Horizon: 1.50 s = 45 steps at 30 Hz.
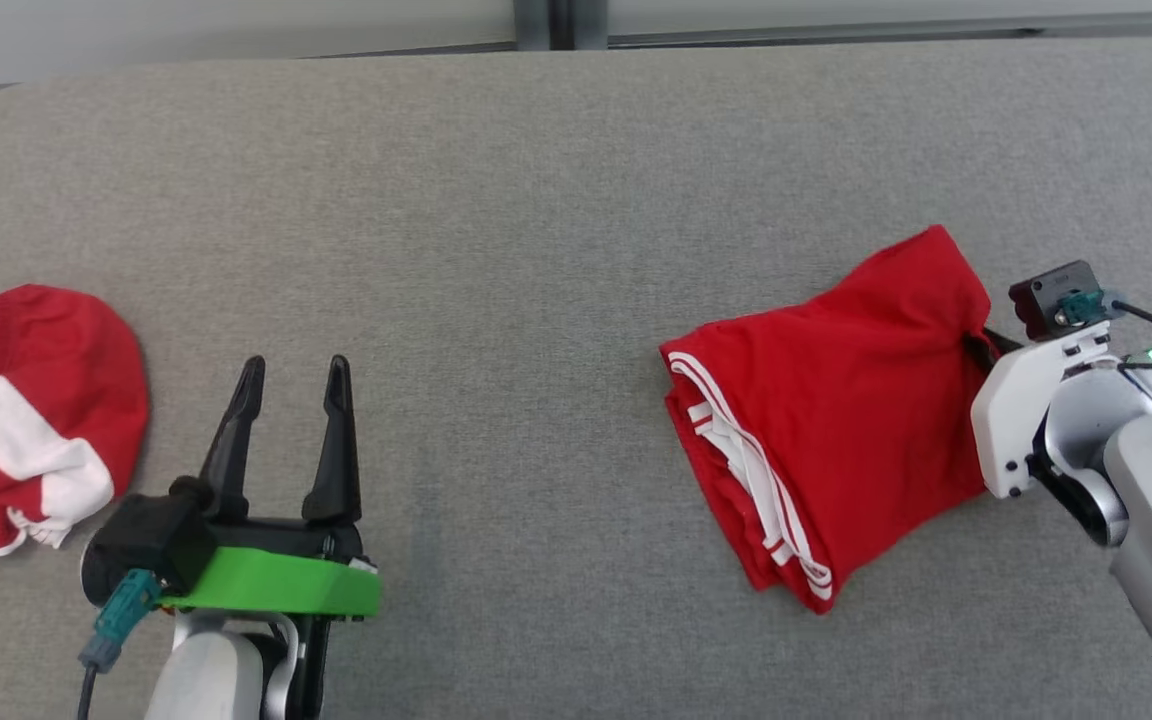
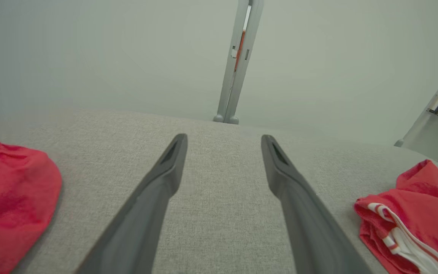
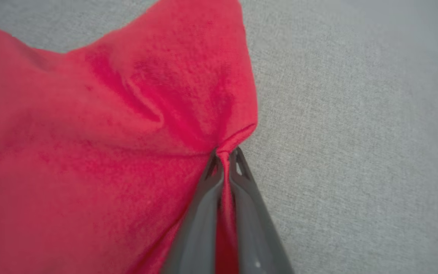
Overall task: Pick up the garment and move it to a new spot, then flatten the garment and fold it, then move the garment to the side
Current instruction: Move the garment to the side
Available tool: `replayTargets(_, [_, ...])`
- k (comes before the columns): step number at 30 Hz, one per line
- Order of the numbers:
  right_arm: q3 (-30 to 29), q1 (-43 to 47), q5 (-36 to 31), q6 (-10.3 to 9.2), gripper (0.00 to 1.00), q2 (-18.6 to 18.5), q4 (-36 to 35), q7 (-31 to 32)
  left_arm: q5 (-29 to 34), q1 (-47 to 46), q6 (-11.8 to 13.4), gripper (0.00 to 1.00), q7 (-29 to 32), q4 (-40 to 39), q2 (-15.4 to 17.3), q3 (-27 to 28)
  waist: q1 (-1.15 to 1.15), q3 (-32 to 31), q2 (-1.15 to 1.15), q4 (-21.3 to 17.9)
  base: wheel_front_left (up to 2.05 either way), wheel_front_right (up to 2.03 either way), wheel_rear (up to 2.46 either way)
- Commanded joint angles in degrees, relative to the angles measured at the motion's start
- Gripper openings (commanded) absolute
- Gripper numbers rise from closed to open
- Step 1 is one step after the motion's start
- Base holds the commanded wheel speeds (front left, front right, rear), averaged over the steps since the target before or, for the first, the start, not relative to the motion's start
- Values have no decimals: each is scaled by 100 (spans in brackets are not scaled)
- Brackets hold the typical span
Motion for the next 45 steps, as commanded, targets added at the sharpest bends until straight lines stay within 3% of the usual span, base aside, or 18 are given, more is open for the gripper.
replayTargets(1, [28, -178, 14, -14, 0, -58, 11, -76, 93, -178, -11, 100, 0, -113, 14, 35, 0, 468, 0, -560, 0, 0, 0])
replayTargets(9, [-173, -951, -396, -15, 0, -330, 479, -673, 339, -569, -11, 100, 1, -502, 306, -90, 0, 1055, 0, -1474, 0, 0, 0])
replayTargets(15, [-617, -1351, -865, -15, 0, -560, 1015, -1213, 390, -738, -11, 100, 1, -726, 549, -282, 0, 1333, 0, -1817, 0, 0, 0])
replayTargets(25, [-1335, -1823, -1686, -15, 0, -770, 1555, -1908, 518, -869, -11, 100, 1, -1295, 1045, -544, 0, 1873, 0, -1819, 0, 0, 0])
replayTargets(36, [-2366, -1868, -2894, -15, 0, -849, 1652, -2136, 579, -697, -11, 100, 1, -1725, 1240, -457, 0, 2129, 0, -1585, 0, 0, 0])
replayTargets(37, [-2468, -1831, -2981, -15, 10, -842, 1633, -2154, 582, -696, -11, 100, 1, -1740, 1237, -442, 0, 2137, 0, -1574, 0, 0, 0])
replayTargets(38, [-2571, -1769, -3097, -15, 74, -822, 1603, -2162, 577, -693, -11, 100, 1, -1758, 1217, -426, 0, 2140, 0, -1561, 0, 0, 0])
replayTargets(39, [-2681, -1747, -3185, -15, 100, -800, 1554, -2202, 567, -683, -11, 100, 1, -1765, 1200, -412, 0, 2140, 0, -1555, 0, 0, 0])
replayTargets(45, [-3108, -1464, -3750, -15, 100, -501, 1130, -2550, 441, -646, -11, 100, 1, -1661, 1051, -415, 0, 1937, 0, -1499, 0, 0, 0])
